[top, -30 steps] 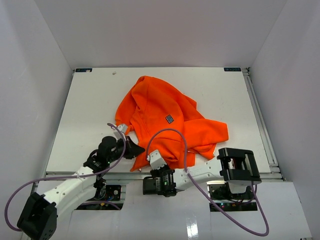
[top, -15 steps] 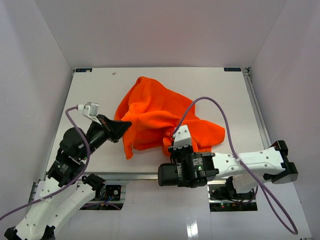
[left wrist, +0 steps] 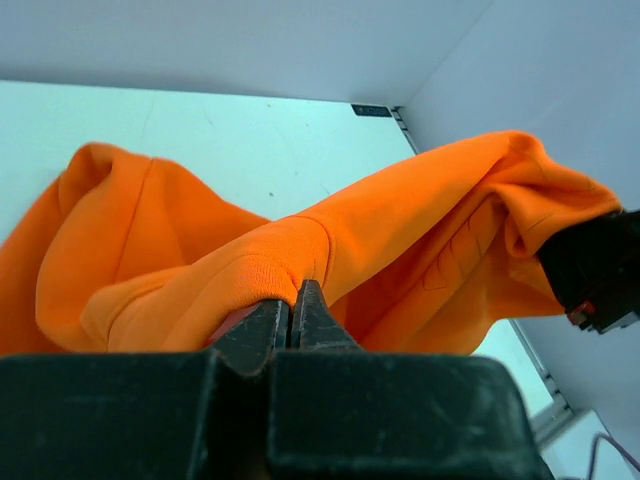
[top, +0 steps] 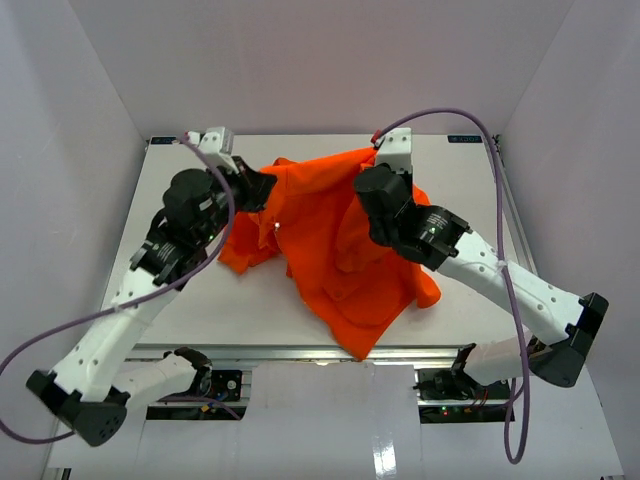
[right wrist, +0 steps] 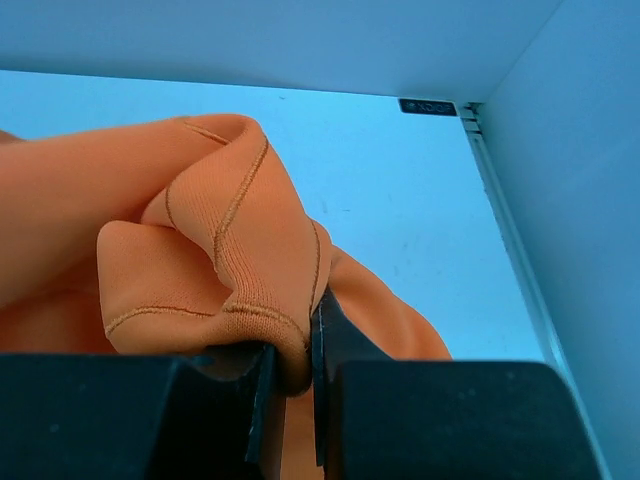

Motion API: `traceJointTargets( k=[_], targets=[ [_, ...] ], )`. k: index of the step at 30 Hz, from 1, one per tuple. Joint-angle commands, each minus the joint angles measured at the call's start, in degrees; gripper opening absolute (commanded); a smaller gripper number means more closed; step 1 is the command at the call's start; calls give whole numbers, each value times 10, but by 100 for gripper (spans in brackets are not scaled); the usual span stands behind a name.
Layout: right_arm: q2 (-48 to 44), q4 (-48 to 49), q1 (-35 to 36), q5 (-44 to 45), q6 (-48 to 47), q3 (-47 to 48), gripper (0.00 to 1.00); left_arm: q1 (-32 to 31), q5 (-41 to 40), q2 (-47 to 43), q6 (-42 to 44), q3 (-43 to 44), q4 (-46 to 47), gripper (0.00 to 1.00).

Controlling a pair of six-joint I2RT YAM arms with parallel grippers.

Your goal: Zip up the jacket

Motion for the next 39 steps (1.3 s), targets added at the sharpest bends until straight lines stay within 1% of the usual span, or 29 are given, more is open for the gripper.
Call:
traceJointTargets(
  k=[1, 3, 4, 6, 8, 10, 11, 12, 13, 14, 15, 16, 17, 19, 20, 22, 24, 25, 26, 27, 28, 31, 33, 35, 36, 38, 39],
  targets=[
    [0, 170, -132, -131, -56, -62, 8, -2, -38, 105, 43, 36, 112, 0],
    [27, 193, -205, -181, -32, -83, 8, -1, -36, 142, 67, 15, 169, 0],
    [56, 205, -231, -204, -28, -85, 8, 1, -41, 171, 72, 6, 205, 0],
    [136, 209, -258, -230, -28, -70, 8, 9, -40, 225, 89, 12, 243, 0],
    [189, 209, -274, -256, -44, -43, 9, 23, -16, 286, 89, 37, 265, 0],
    [233, 207, -280, -278, -70, -10, 13, 40, 10, 370, 88, 78, 279, 0],
    [250, 207, -283, -288, -81, 5, 17, 47, 23, 408, 88, 101, 286, 0],
    [261, 207, -284, -299, -88, 16, 25, 53, 35, 437, 89, 125, 294, 0],
    [268, 207, -289, -313, -94, 27, 47, 61, 48, 460, 92, 145, 299, 5],
    [273, 203, -293, -327, -98, 36, 60, 66, 58, 482, 94, 188, 298, 12],
    [279, 188, -298, -341, -103, 52, 66, 75, 72, 511, 96, 229, 286, 19],
    [286, 170, -302, -350, -108, 70, 72, 84, 87, 543, 96, 264, 269, 27],
    [291, 152, -303, -346, -113, 86, 74, 95, 102, 574, 93, 288, 242, 45],
    [288, 108, -303, -360, -113, 117, 74, 106, 104, 588, 93, 332, 205, 61],
    [281, 88, -303, -392, -113, 120, 74, 107, 94, 579, 96, 328, 198, 67],
    [254, 63, -298, -454, -113, 98, 74, 107, 55, 540, 102, 310, 148, 75],
    [214, 59, -288, -481, -112, 37, 73, 107, 21, 508, 113, 323, 64, 79],
    [192, 61, -285, -497, -104, -2, 73, 107, 5, 489, 112, 323, 41, 80],
    [170, 66, -282, -527, -94, -41, 73, 107, -6, 466, 109, 306, 29, 81],
    [151, 75, -280, -581, -84, -76, 72, 107, -6, 439, 105, 264, 23, 82],
    [120, 93, -277, -613, -66, -109, 70, 107, -3, 415, 96, 229, 21, 83],
    [45, 144, -249, -670, -39, -225, 64, 107, 48, 326, 59, 101, 33, 84],
    [1, 177, -224, -699, -23, -299, 61, 107, 124, 253, 22, -9, 73, 84],
    [-18, 186, -202, -714, -8, -347, 60, 103, 158, 169, -16, -101, 133, 85],
    [-23, 184, -193, -718, -4, -363, 60, 99, 175, 147, -32, -144, 148, 85],
    [-3, 144, -175, -717, -4, -366, 58, 84, 213, 99, -56, -254, 228, 85],
    [10, 114, -169, -715, -8, -361, 56, 79, 227, 89, -64, -278, 249, 85]
  ],
)
